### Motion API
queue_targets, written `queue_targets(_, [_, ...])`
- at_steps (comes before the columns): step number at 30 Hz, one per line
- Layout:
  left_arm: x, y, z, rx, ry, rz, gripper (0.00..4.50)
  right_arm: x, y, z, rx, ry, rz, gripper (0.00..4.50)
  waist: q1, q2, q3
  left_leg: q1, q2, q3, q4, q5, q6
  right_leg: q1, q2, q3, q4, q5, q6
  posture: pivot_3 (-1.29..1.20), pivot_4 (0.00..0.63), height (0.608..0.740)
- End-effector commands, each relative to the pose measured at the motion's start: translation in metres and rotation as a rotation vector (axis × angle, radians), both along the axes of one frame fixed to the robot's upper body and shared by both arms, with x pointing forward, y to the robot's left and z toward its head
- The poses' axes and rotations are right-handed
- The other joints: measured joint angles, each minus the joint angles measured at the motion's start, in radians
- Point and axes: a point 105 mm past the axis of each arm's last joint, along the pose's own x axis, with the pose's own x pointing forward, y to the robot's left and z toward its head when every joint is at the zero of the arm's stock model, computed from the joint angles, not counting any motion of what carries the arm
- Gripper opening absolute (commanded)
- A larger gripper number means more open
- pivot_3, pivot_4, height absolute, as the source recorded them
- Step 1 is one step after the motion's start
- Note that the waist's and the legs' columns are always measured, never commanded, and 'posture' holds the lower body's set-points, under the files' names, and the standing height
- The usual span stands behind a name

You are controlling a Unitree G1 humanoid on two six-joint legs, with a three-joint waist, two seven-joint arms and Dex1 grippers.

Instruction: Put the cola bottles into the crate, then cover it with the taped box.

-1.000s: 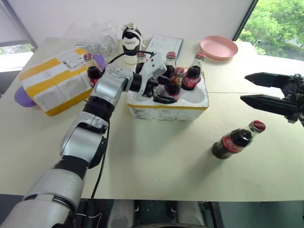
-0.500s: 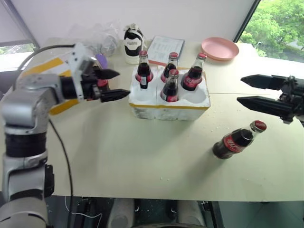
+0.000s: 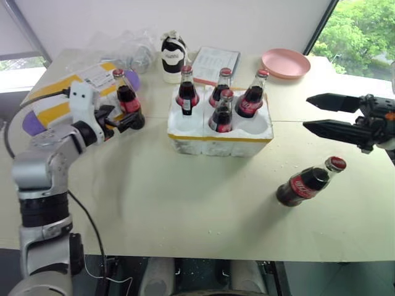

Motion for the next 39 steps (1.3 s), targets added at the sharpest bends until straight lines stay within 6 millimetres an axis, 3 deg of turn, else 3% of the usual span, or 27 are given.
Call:
queue_targets(1, [0.016,0.006,0.008,0.035,-0.054,0.072,4.43,-0.003,-0.002,0.013,-0.004,-0.070,-0.002,4.50,0.000,0.000,0.000,0.000,0.000,0.000,0.000,0.000,0.000,0.000,0.000,0.000,0.000,0.000,0.000,0.00,0.150,0.740])
queue_targets(5, [0.027,0.008,0.010,0.060,-0.066,0.094,4.43,-0.005,-0.005,0.015,-0.004,-0.080,-0.020,4.50,-0.001,0.000,0.000,0.000,0.000,0.001,0.000,0.000,0.000,0.000,0.000,0.000,0.000,0.000,0.000,0.00,0.150,0.740])
queue_targets(10, [0.027,0.012,0.014,0.083,-0.086,0.112,4.43,-0.008,-0.009,0.015,-0.001,-0.084,-0.044,4.50,0.001,0.000,0.000,0.000,0.000,0.001,0.000,0.000,0.000,0.000,0.000,0.000,0.000,0.000,0.000,0.00,0.150,0.740])
queue_targets(13, [0.031,0.013,0.008,0.092,-0.079,0.129,4.43,-0.011,-0.008,0.013,0.000,-0.078,-0.041,4.50,0.001,0.000,0.000,0.000,0.000,0.001,0.000,0.000,0.000,0.000,0.000,0.000,0.000,0.000,0.000,0.00,0.150,0.740])
queue_targets(23, [0.056,-0.009,-0.018,0.108,-0.058,0.070,4.43,-0.014,-0.002,0.016,-0.009,-0.082,-0.021,4.50,0.001,0.000,0.000,0.000,0.000,0.001,0.000,0.000,0.000,0.000,-0.001,0.000,0.000,0.000,0.000,0.00,0.150,0.740])
queue_targets(34, [0.074,-0.006,-0.007,0.094,-0.095,0.105,4.43,-0.013,-0.003,0.014,-0.003,-0.075,-0.031,4.50,0.000,0.000,0.000,0.000,0.000,0.001,0.000,0.000,0.000,-0.001,-0.001,0.000,0.000,0.000,0.000,0.00,0.150,0.740])
queue_targets(37, [0.075,-0.005,-0.004,0.094,-0.107,0.099,3.66,-0.013,-0.003,0.014,-0.003,-0.072,-0.034,4.50,0.000,0.000,0.000,0.000,0.000,0.001,0.000,0.000,0.000,-0.001,-0.001,0.000,0.000,0.000,0.000,0.00,0.150,0.740])
queue_targets(39, [0.073,-0.004,-0.002,0.099,-0.110,0.093,2.77,-0.013,-0.002,0.014,-0.004,-0.070,-0.033,4.50,0.001,0.000,0.000,0.000,0.000,0.001,0.000,0.000,0.000,-0.001,-0.001,0.000,0.000,0.000,0.000,0.00,0.150,0.740])
